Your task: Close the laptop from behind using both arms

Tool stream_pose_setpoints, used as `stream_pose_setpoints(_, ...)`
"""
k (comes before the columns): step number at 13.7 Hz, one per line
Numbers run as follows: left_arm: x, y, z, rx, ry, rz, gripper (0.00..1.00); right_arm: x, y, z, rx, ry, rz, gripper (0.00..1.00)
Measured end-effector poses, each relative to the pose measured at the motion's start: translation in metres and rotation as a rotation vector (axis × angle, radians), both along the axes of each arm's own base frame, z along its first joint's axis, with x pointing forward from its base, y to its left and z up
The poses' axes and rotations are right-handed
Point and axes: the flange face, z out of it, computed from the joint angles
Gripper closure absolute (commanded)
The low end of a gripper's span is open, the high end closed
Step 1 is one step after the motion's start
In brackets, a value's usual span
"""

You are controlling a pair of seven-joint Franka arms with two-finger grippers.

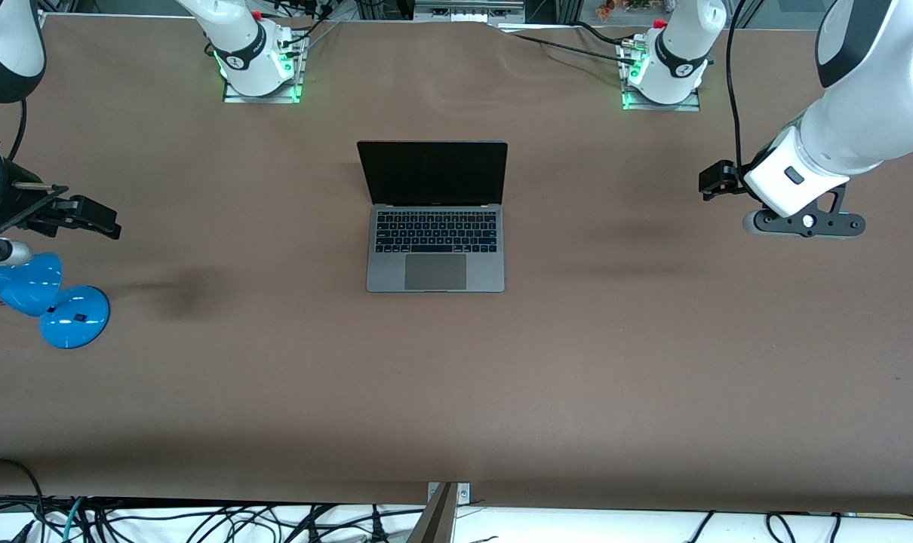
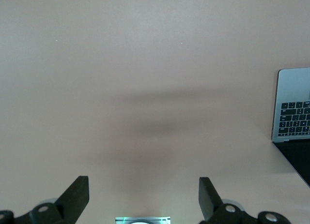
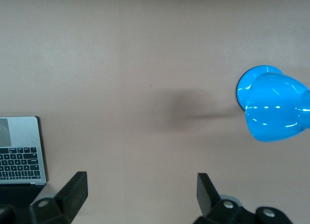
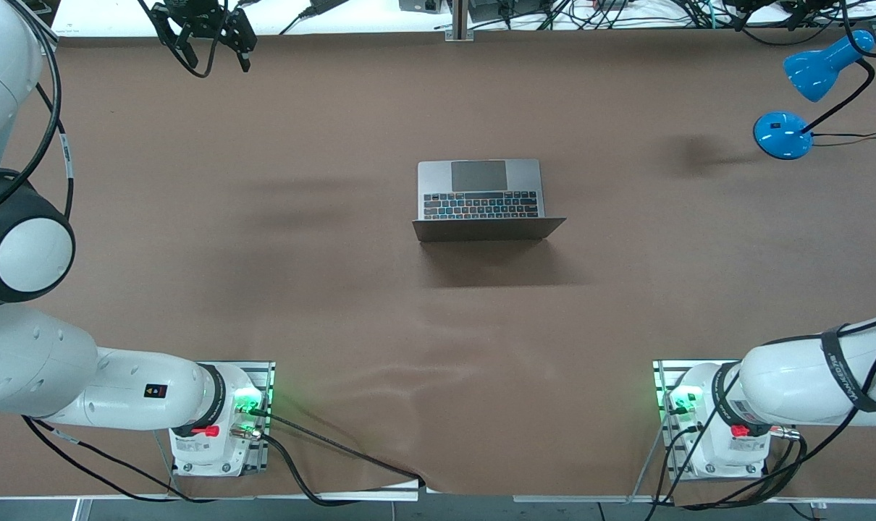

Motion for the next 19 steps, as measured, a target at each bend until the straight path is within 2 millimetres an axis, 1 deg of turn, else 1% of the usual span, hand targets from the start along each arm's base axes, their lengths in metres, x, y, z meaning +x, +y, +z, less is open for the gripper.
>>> stream_pose_setpoints(5,-0.004,0.003,0.014,-0.003,-0.033,0.006,0.00,0.000,0.000,0.000,0.000,0.001,-0.002,0.00)
stream_pose_setpoints(7,-0.005,0.005,0.017,-0.003,-0.037,0.008,0.00,0.000,0.001,0.000,0.000,0.001,-0.001,0.00)
stream_pose_setpoints(13,-0.006,0.005,0.014,-0.001,-0.028,0.009,0.00,0.000,0.001,0.000,0.000,0.001,-0.001,0.00)
stream_pose_setpoints(17,-0.012,0.002,0.009,-0.009,0.024,0.024,0.00,0.000,0.001,0.000,0.000,0.001,-0.001,0.00)
stream_pose_setpoints(18,-0.014,-0.002,0.008,-0.021,0.039,0.042,0.05,0.000,0.001,0.000,0.000,0.001,-0.001,0.00)
stream_pose_setpoints(19,-0.017,-0.007,0.007,-0.035,0.053,0.061,0.13,0.000,0.001,0.000,0.000,0.001,-0.001,0.00)
